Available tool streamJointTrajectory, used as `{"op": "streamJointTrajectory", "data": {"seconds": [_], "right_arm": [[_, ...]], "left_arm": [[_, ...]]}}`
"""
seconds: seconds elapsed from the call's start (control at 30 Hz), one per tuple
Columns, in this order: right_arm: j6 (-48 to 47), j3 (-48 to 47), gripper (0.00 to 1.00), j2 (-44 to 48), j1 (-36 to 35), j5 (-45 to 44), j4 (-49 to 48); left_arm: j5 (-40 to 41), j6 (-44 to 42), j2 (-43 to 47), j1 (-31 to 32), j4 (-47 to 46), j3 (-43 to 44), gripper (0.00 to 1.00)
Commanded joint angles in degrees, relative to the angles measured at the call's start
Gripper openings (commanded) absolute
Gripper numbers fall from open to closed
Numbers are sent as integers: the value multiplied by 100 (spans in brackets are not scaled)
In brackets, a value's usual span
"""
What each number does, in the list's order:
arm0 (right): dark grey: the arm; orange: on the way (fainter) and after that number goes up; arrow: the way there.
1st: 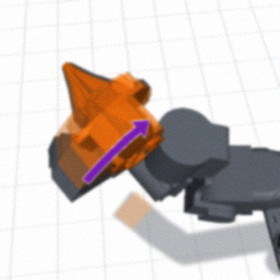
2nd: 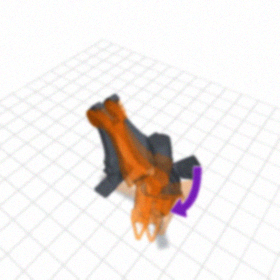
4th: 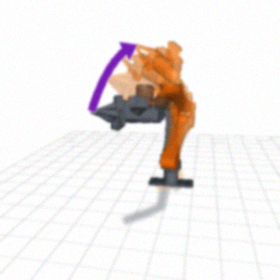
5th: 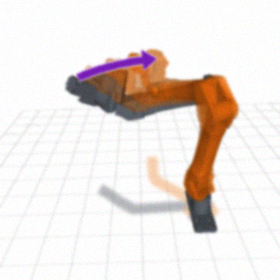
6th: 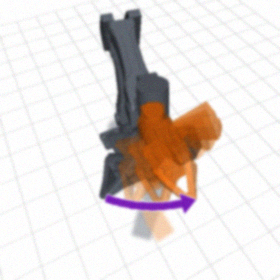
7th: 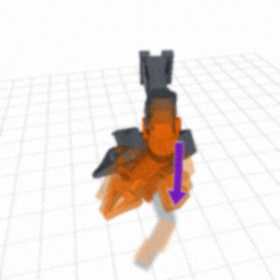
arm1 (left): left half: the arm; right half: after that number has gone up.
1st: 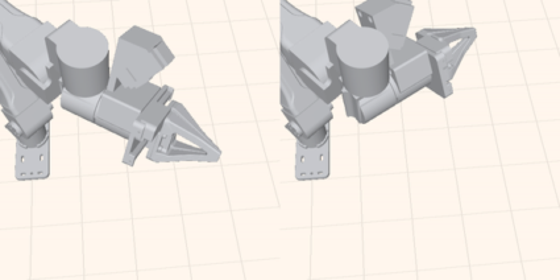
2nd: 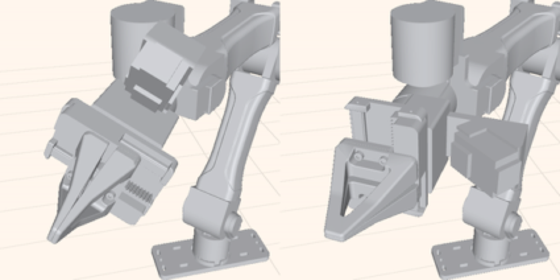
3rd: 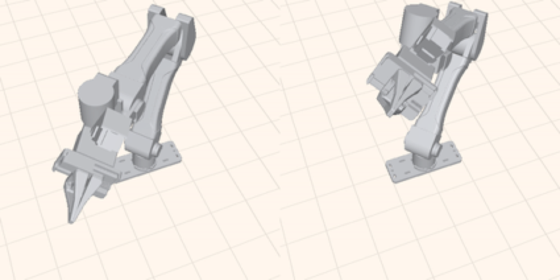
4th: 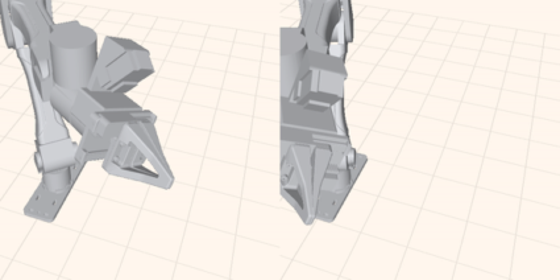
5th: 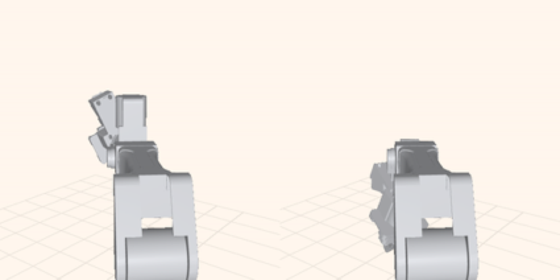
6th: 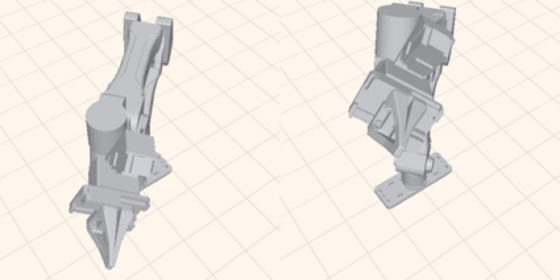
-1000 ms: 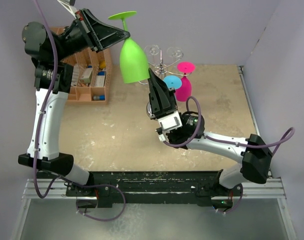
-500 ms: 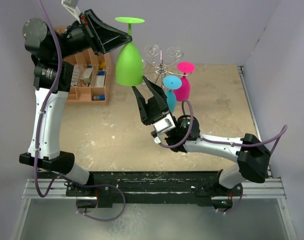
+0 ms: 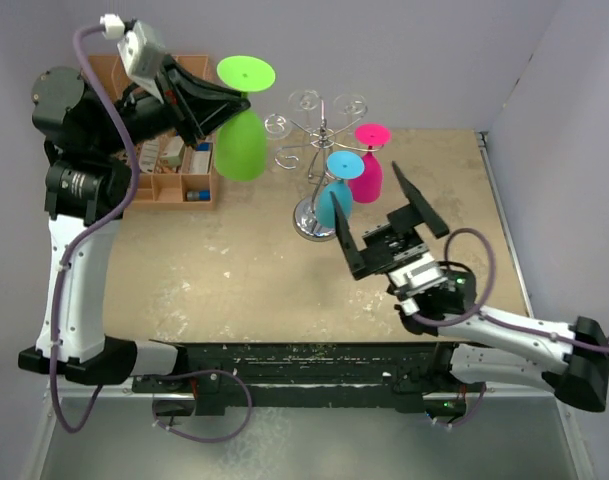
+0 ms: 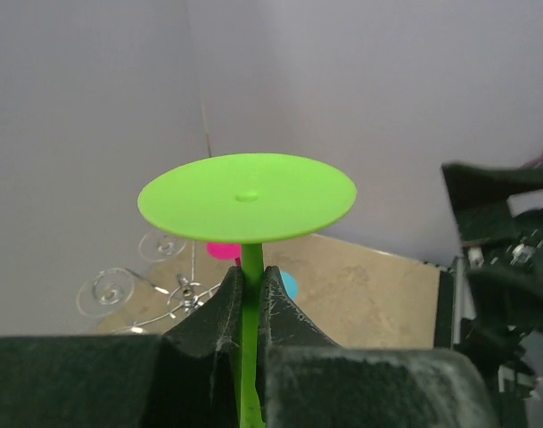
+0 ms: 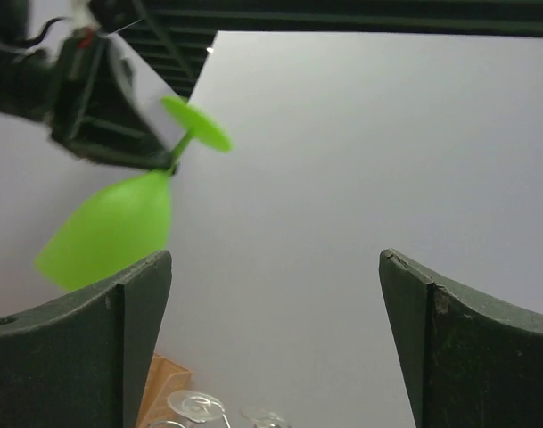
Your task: Place the wine glass upside down on the wine glass rack
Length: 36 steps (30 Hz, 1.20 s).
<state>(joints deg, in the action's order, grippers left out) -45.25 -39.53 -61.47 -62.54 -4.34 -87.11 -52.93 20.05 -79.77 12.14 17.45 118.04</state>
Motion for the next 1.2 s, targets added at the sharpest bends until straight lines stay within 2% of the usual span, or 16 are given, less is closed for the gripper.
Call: {"op": "streamJointTrajectory", "data": {"seconds": [0.0,0.1,0.17,0.27,0.4,0.57,0.67,0.8,0.97,1.07,1.17], "right_arm": [[802,-604,100,940,-15,-1000,1580],[1474,-1106,100,1209,-14,-1557,2725],[1760,-1239,100,1326,-19,-2131,3019],[1889,-1180,100,1524,-12,-2500,3274],[1866,-1102,100,1635,-13,-2939,3303],[2176,-1041,100,1662,-15,-3247,3513],[2283,-993,100,1644,-14,-3489,3617],[2204,-943,100,1603,-14,-3758,3657],[2161,-1063,100,1603,-12,-4078,3869],[2330,-1251,100,1594,-12,-4156,4187],[2458,-1734,100,1314,-16,-4506,4856]], "left_arm": [[376,-1666,503,64,53,-1091,0],[492,-2404,954,315,23,-2050,0],[510,-2727,1227,464,15,-2765,0],[521,-3017,1721,680,-144,-3770,0],[1228,-3013,2582,990,-1107,-5293,0],[1902,-2937,2996,1197,-2396,-6428,0],[2101,-2720,2829,1322,-3011,-6715,0],[2468,-2850,2548,1668,-3175,-6813,0],[2954,-2868,2221,1695,-3293,-6652,0],[2823,-3028,2094,1695,-3347,-6531,0],[2688,-2736,2140,1608,-3472,-6617,0]]}}
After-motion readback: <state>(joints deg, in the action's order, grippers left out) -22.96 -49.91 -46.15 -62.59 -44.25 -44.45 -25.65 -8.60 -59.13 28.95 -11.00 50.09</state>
